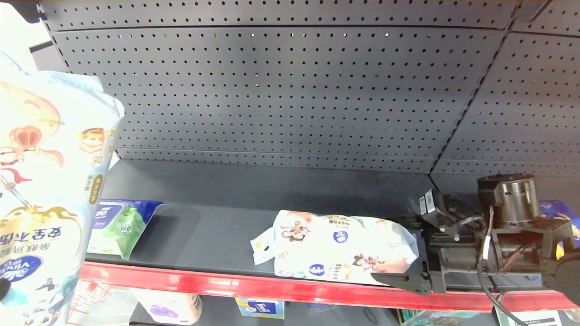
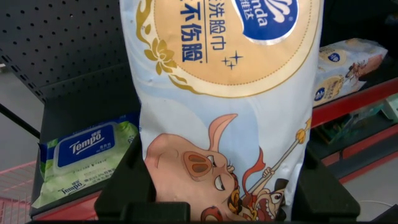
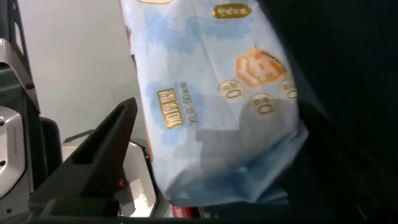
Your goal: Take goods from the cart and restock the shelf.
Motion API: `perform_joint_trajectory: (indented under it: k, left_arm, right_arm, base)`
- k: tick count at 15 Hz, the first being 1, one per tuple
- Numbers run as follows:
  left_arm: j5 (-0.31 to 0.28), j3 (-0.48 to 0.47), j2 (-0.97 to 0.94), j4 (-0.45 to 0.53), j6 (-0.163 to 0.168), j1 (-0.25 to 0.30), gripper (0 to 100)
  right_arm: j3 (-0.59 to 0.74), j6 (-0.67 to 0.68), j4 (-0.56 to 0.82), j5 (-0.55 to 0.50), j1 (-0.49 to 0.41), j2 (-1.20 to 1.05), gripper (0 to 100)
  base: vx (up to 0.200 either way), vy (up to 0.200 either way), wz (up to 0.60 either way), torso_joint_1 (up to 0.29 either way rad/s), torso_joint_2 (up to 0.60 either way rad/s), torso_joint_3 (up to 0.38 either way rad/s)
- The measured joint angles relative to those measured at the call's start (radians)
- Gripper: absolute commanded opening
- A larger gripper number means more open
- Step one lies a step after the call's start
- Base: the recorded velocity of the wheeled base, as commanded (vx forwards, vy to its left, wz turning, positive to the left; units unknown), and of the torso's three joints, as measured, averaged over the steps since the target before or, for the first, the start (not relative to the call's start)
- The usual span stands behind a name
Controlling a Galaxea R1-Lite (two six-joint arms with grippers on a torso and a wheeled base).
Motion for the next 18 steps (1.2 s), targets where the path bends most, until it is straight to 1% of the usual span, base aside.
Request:
perform_joint_trajectory:
  k: [4,5,8,9,10,12,13,14,16,17,18]
  left_arm:
    - [-0.017,0.001,0.034,0.001,0.002,-0.001,0]
    - [-0.023,-0.001,0.050,0.001,0.009,-0.002,0]
    - [-0.026,-0.003,0.103,0.001,0.049,-0.034,0]
    - [-0.025,-0.006,0.124,0.001,0.070,-0.054,0]
    - [-0.025,-0.011,0.160,0.000,0.091,-0.086,0]
    - [-0.024,-0.034,0.241,0.000,0.123,-0.147,0]
    - [-0.024,-0.052,0.290,0.000,0.142,-0.173,0]
    - [-0.023,-0.072,0.339,0.000,0.168,-0.192,0]
    - [-0.024,-0.126,0.453,0.000,0.255,-0.225,0]
    - [-0.024,-0.156,0.512,0.000,0.300,-0.238,0]
    - [-0.025,-0.194,0.573,0.000,0.345,-0.248,0]
  right_arm:
    - [0.024,0.000,-0.003,-0.014,-0.089,-0.118,100]
    - [0.043,0.000,-0.003,-0.015,-0.116,-0.166,100]
    - [0.131,0.015,-0.001,-0.018,-0.207,-0.327,100]
    - [0.159,0.039,-0.001,-0.018,-0.238,-0.384,100]
    - [0.192,0.080,0.001,-0.019,-0.268,-0.462,100]
    - [0.261,0.181,0.005,-0.040,-0.319,-0.644,100]
    - [0.300,0.239,0.009,-0.084,-0.345,-0.751,100]
    - [0.335,0.298,0.016,-0.158,-0.371,-0.849,100]
    - [0.386,0.429,0.042,-0.443,-0.421,-1.019,100]
    - [0.401,0.472,0.052,-0.561,-0.438,-1.081,100]
    - [0.414,0.499,0.058,-0.647,-0.451,-1.136,100]
  base:
    - [0.000,0.000,0.00,0.000,0.00,0.000]
    - [0.000,0.000,0.00,0.000,0.00,0.000]
    - [0.000,0.000,0.00,0.000,0.00,0.000]
    - [0.000,0.000,0.00,0.000,0.00,0.000]
    - [0.000,0.000,0.00,0.000,0.00,0.000]
    - [0.000,0.000,0.00,0.000,0.00,0.000]
    - [0.000,0.000,0.00,0.000,0.00,0.000]
    - [0.000,0.000,0.00,0.000,0.00,0.000]
    - [0.000,0.000,0.00,0.000,0.00,0.000]
    - [0.000,0.000,0.00,0.000,0.00,0.000]
    - [0.000,0.000,0.00,0.000,0.00,0.000]
